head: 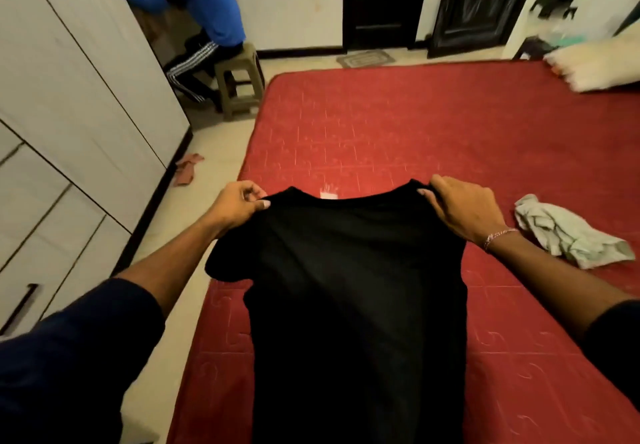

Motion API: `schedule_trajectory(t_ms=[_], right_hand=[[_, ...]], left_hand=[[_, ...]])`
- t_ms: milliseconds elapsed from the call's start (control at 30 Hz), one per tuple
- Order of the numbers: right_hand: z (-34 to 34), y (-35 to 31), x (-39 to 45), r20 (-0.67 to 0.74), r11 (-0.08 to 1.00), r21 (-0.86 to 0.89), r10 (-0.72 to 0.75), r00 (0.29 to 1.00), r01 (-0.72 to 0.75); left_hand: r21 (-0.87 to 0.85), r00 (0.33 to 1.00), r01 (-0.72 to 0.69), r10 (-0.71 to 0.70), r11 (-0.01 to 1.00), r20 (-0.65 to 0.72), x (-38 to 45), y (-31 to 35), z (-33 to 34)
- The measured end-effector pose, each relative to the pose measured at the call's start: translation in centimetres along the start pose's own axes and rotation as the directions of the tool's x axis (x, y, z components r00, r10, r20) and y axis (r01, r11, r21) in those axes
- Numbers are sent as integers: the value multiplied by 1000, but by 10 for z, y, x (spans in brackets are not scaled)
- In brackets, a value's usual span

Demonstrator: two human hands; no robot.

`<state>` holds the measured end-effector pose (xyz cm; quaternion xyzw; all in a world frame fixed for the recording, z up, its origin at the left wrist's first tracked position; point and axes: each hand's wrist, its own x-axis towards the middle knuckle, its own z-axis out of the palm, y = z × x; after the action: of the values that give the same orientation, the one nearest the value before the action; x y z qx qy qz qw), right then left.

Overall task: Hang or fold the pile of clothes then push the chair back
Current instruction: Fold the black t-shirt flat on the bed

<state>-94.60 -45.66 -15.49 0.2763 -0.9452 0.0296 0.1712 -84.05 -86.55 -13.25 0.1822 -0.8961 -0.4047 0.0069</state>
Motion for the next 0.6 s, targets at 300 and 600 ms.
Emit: schedule_trajectory(t_ms=[300, 600], right_hand=[[246, 25, 16, 194, 991, -49, 134, 972, -127], [364, 56, 55, 309, 999, -47, 31, 951, -17]], left_hand=[[198, 994, 86, -70, 977, -86, 131, -125, 191], [478, 985, 33, 52, 878, -163, 203, -195, 263]])
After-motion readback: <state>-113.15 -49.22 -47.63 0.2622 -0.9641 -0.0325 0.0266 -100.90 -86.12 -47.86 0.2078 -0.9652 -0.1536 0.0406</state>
